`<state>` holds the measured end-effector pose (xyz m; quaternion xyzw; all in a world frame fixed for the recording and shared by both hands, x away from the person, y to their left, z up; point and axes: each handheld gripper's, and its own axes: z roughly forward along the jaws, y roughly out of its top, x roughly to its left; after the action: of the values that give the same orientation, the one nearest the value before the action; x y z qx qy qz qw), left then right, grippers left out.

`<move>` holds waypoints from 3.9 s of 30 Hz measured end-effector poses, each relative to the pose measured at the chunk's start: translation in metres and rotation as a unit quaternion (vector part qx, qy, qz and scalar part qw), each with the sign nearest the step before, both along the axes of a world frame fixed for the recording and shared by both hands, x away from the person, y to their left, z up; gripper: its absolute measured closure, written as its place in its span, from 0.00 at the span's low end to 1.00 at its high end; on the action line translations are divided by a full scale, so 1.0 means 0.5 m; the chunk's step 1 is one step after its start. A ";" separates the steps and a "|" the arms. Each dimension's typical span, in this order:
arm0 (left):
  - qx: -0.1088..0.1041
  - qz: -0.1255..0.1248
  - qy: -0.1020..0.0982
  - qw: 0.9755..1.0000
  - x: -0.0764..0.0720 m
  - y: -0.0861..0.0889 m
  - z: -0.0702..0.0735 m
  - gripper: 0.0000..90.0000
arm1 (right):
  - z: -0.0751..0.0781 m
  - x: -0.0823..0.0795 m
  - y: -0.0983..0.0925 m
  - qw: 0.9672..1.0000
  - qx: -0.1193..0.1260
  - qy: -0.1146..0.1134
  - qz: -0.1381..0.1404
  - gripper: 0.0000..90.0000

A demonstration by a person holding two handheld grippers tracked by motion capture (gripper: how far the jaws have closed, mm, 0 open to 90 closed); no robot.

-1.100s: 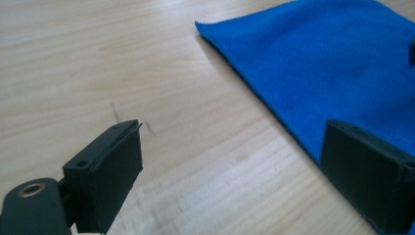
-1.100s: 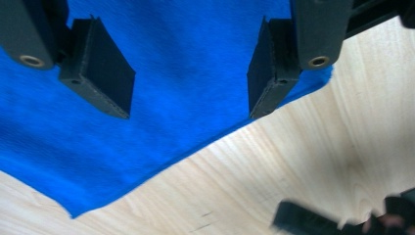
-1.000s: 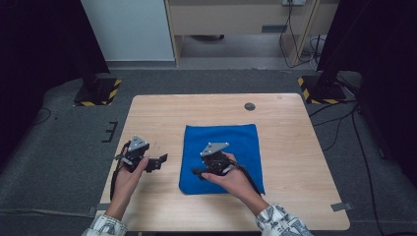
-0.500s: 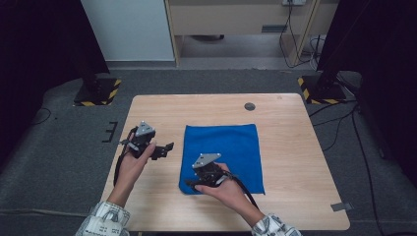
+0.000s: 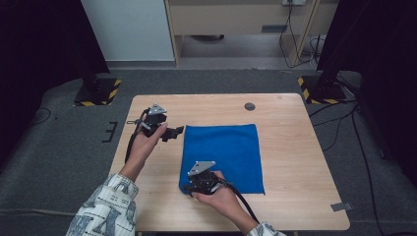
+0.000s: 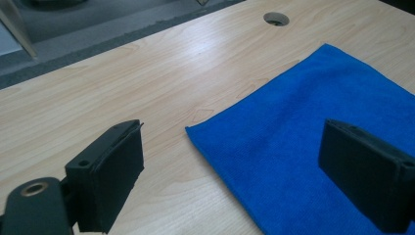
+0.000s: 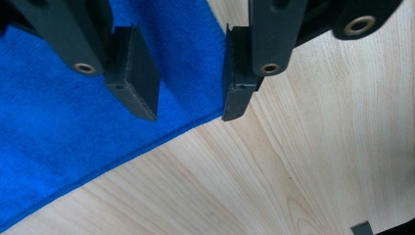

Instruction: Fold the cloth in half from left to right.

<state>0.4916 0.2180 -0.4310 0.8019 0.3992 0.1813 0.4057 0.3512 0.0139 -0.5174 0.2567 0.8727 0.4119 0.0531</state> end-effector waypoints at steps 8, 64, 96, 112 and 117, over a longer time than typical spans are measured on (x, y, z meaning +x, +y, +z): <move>-0.008 0.009 0.019 1.000 -0.004 0.006 -0.030 0.10 | 0.001 -0.028 -0.016 1.000 -0.009 -0.019 -0.018 0.81; 0.024 0.039 0.042 0.998 0.099 -0.015 -0.182 0.62 | -0.010 -0.085 0.066 0.999 0.028 -0.024 -0.010 0.96; -0.003 0.045 0.026 0.999 0.082 -0.014 -0.136 1.00 | 0.003 -0.095 0.056 0.998 0.042 -0.026 -0.028 0.96; -0.001 0.034 0.020 0.999 0.079 0.002 -0.073 1.00 | 0.059 -0.113 0.081 0.995 0.054 -0.070 -0.048 0.98; -0.001 0.033 0.019 0.999 0.079 0.004 -0.059 1.00 | 0.072 -0.118 0.084 0.994 0.061 -0.075 -0.052 0.98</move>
<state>0.5312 0.2198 -0.4603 0.7912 0.4337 0.1787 0.3923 0.2923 0.0560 -0.4816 0.2725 0.8252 0.4790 0.1239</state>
